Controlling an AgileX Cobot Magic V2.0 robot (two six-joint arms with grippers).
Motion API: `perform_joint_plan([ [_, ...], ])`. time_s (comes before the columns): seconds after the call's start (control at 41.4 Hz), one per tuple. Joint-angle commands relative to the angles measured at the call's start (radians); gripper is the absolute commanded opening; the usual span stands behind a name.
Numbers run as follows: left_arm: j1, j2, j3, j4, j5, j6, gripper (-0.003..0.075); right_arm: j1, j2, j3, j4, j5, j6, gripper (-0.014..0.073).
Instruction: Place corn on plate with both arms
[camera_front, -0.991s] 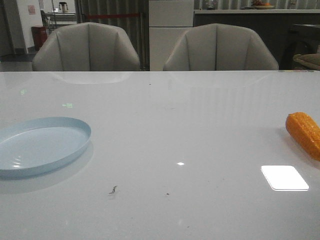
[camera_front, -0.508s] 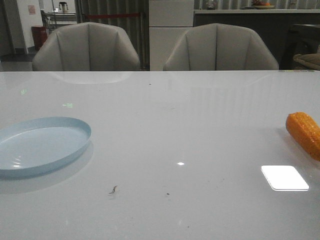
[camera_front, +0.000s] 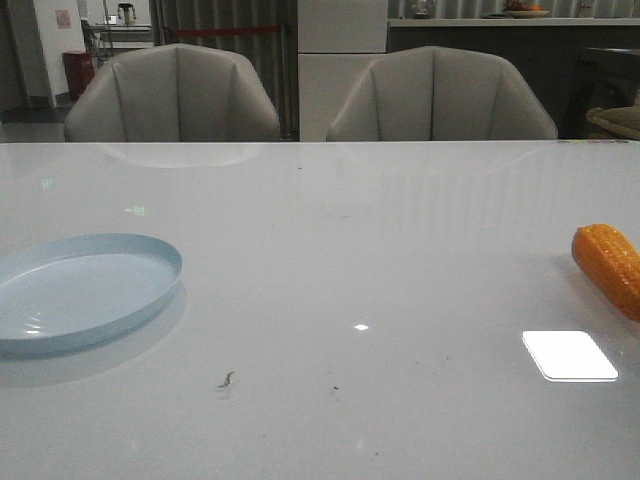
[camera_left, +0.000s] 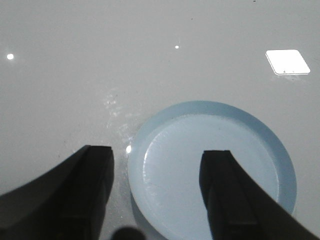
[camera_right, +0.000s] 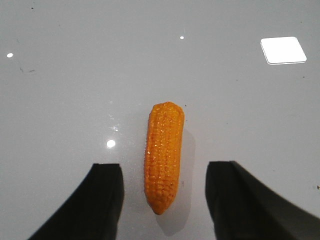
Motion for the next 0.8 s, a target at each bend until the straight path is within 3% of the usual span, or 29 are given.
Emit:
perform_joint_plan([
  [0.0,0.017,0.034,-0.071,-0.139,-0.011,-0.012,0.0468,-0.007,-0.003,-0.036,0.005,-0.083,-0.002,0.0489],
  [0.097,0.049,0.107,-0.156,-0.15,0.117,-0.012,0.0468,-0.007,-0.003,-0.036,0.005,-0.083,-0.002,0.0489],
  [0.363,0.066,0.331,-0.428,-0.111,0.292,-0.012,0.0461,-0.007,-0.003,-0.036,0.005,-0.083,-0.002,0.0489],
  [0.58,0.066,0.545,-0.655,-0.107,0.61,-0.012,0.0462,-0.007,-0.003,-0.036,0.005,-0.082,-0.002,0.0489],
  [0.774,0.066,0.666,-0.752,-0.103,0.658,-0.012,0.0462,-0.007,-0.003,-0.036,0.005,-0.081,-0.002,0.0489],
])
